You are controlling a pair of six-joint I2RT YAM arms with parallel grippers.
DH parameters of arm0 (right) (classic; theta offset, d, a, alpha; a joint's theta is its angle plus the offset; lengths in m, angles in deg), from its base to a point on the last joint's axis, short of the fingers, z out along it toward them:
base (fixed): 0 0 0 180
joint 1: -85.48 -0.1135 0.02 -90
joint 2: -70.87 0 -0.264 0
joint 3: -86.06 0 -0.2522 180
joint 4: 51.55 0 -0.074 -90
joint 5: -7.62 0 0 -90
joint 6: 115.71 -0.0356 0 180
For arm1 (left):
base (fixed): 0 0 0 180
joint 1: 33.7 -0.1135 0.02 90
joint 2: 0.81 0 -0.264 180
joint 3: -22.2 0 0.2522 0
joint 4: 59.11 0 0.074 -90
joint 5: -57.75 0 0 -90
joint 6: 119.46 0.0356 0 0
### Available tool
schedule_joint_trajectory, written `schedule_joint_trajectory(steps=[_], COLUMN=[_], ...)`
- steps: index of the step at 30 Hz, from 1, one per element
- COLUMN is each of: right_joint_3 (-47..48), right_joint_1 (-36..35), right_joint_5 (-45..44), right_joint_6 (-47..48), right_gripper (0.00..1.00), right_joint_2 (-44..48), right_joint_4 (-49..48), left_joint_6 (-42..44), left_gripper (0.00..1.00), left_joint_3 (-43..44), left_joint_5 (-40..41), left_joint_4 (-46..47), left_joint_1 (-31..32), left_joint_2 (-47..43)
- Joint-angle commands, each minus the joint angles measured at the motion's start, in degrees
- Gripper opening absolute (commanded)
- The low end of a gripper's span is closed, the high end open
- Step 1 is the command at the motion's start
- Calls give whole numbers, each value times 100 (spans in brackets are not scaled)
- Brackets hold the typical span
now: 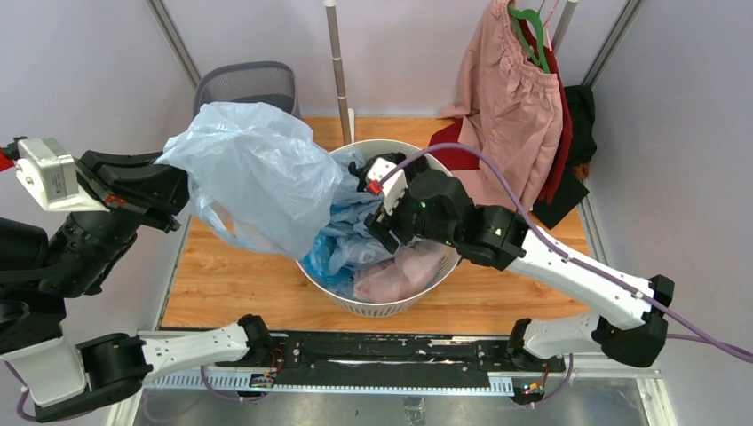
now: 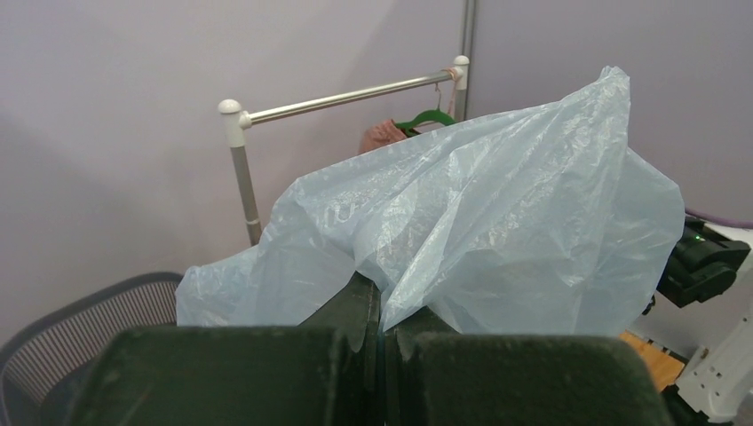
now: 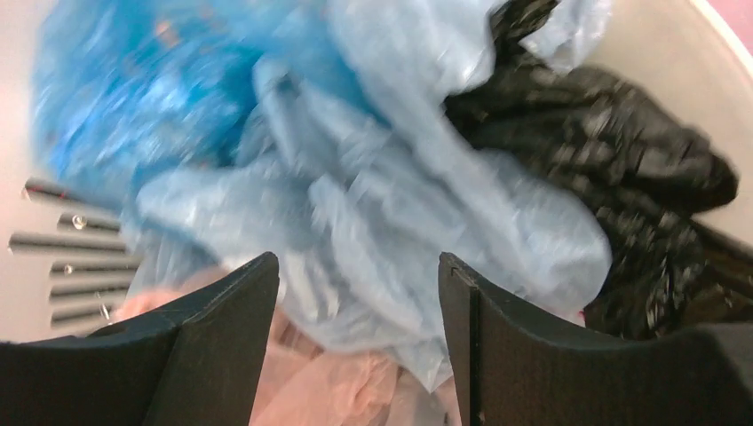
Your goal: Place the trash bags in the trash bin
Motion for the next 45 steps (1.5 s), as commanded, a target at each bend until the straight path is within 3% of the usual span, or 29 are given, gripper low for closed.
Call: schedule_joint_trajectory(steps=[1,8,11,14,16,18,22,26,28,34,37,41,45], right_joint_3=[709,1233,1359,1402,1443,1544,1689,1508,1258,209,-104,-756,-554], right_joint_1=[256,268,249,141,-69,-566,-2318,-3717,-4047,-4036,-3404,-2455,-1843], right_joint_5=[435,432,1121,2426,3347,3584,2264,-353,-890,-902,-745,-13,-22], right_joint_6=[238,197,89,138,161,248,563,679,705,721,228,-317,-564], right_gripper=[70,72,73,73,73,74,74,72,71,71,70,70,70], right_joint_2=[-319,-115,223,571,727,740,202,-711,-1042,-1496,-1993,-2391,-3060], right_joint_4=[251,514,575,770,976,1345,2183,2551,2198,-107,-788,-2563,-3338], left_joint_6=[-65,-109,-93,-83,-80,-71,-111,-106,-106,-216,-296,-325,-328], left_gripper=[1,1,1,1,1,1,1,1,1,1,1,1,1], left_joint_3=[-23,-19,-18,60,162,305,737,1192,1268,1058,890,733,723], left_joint_5=[70,33,50,43,18,-11,-43,-5,55,106,104,112,173], left_joint_4=[-94,-164,-176,-208,-235,-254,-246,-250,-259,-255,-255,-256,-334], left_joint_1=[-19,-19,-19,-19,-20,-19,-19,-19,-19,-19,-19,-19,-19], left_joint_2=[-90,-118,-111,-66,-25,29,159,277,271,70,-107,-257,-303])
